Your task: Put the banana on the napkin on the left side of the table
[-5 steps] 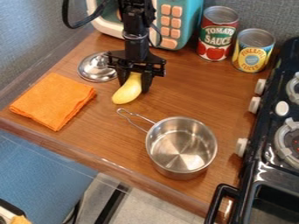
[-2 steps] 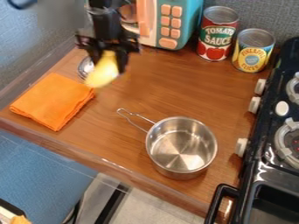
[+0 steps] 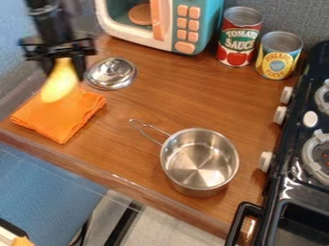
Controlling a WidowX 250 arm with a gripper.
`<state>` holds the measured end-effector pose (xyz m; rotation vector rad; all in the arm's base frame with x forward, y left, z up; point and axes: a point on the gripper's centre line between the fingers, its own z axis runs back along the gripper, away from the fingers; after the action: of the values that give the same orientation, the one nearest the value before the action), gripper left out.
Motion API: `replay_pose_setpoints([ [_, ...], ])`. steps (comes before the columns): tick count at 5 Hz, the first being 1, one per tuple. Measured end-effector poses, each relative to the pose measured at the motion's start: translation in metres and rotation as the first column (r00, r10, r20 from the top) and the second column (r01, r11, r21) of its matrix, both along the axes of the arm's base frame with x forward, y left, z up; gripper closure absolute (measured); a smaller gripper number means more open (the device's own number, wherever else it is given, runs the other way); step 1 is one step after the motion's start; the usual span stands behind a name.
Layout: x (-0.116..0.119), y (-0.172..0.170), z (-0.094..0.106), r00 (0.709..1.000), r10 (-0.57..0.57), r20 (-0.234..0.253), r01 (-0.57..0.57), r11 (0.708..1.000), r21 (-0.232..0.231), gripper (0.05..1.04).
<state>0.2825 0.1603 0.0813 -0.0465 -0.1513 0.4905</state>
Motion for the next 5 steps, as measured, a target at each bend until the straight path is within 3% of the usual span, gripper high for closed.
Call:
replay_pose_setpoints([
  [1,-0.013,0.01,-0.008,0.999,0.04,-0.016,-0.04,0.999,-0.008,0.509],
  [3,-0.012,0.014,-0.023,0.996,0.085,-0.006,-0.085,0.996,-0.003,0.455],
  [4,-0.008,0.018,-0.025,0.996,0.089,-0.01,-0.089,0.996,0.005,0.164],
  [5,-0.007,0.021,-0.023,0.996,0.084,-0.011,-0.084,0.996,0.018,0.073],
])
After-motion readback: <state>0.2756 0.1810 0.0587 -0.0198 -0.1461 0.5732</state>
